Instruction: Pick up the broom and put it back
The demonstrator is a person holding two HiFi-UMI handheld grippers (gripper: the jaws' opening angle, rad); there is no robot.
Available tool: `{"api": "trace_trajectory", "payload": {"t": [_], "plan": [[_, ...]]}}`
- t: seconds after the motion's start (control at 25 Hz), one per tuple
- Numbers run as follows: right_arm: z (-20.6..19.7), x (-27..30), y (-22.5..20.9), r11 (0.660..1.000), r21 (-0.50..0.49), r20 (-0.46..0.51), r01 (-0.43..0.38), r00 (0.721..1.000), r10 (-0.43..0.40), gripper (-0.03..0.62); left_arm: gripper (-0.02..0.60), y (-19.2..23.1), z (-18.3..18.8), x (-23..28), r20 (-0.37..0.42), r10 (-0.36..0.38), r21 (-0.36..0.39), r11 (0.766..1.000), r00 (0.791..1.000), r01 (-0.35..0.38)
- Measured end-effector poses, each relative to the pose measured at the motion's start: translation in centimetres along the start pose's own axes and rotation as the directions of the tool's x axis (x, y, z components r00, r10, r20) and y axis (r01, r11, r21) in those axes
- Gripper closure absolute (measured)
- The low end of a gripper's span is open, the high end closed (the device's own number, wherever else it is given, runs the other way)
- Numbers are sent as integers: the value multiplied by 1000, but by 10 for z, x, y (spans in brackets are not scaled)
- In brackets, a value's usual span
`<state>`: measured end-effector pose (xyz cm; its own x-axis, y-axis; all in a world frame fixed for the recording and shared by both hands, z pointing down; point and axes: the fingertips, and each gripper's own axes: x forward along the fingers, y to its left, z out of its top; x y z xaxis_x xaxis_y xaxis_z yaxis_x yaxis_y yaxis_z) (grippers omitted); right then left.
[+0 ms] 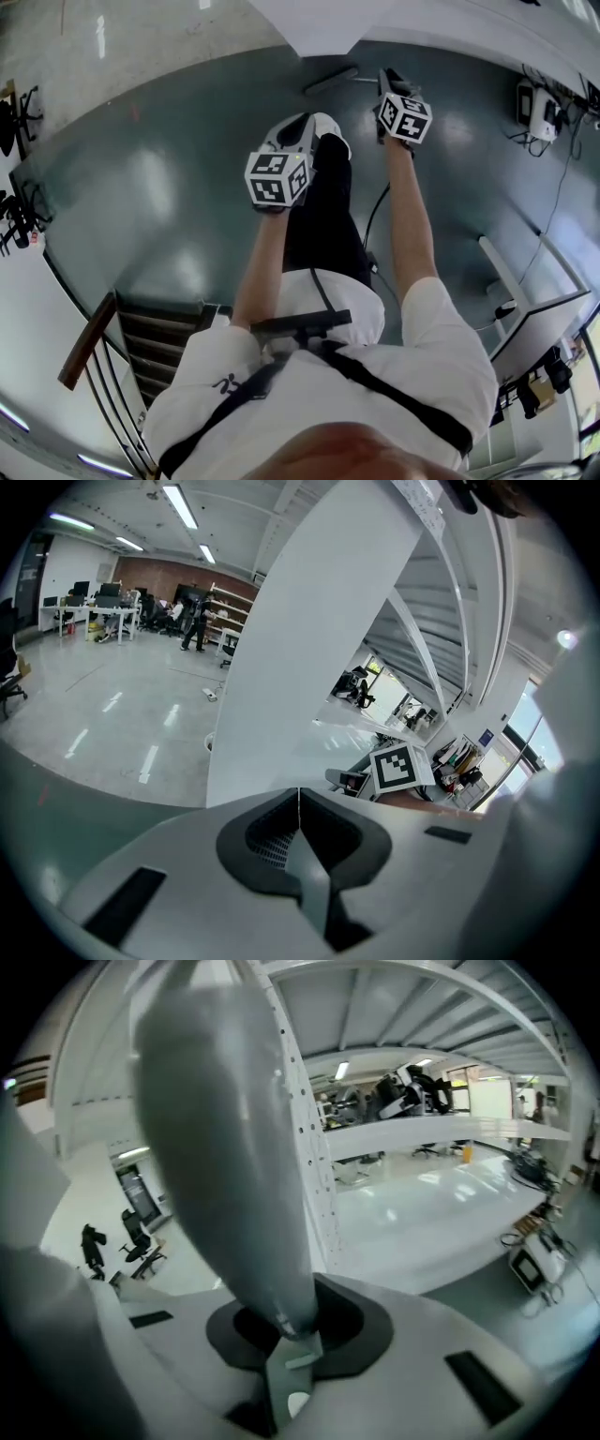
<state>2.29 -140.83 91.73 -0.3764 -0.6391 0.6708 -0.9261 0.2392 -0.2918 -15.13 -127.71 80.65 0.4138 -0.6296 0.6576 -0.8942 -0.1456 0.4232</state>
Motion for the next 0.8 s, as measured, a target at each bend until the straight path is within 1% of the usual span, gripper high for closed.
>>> {"api": "trace_trajectory", "payload": {"t": [0.08, 0.16, 0.24, 0.32, 0.44, 0.8], "plan": [[-4, -14, 7, 990, 72, -43, 117, 993, -114, 531, 568, 0, 2, -2, 8, 1, -10, 1000, 1000, -1], [-3, -24, 20, 976, 102, -59, 191, 981, -186, 531, 568, 1, 2, -4, 15, 4, -18, 1000, 1000, -4], [-1, -22, 33, 967, 108, -62, 231, 972, -226, 531, 568, 3, 2, -7, 21, 11, -30, 999, 1000, -10], [2, -11, 44, 962, 107, -70, 250, 967, -244, 531, 568, 7, 2, -9, 25, 21, -43, 999, 999, -20], [11, 17, 55, 965, 103, -82, 241, 969, -233, 530, 569, 15, -2, -12, 28, 39, -63, 997, 999, -37], [29, 95, 72, 991, 25, -128, 128, 984, -124, 531, 568, 32, -22, -22, 11, 79, -102, 992, 997, -77]]}}
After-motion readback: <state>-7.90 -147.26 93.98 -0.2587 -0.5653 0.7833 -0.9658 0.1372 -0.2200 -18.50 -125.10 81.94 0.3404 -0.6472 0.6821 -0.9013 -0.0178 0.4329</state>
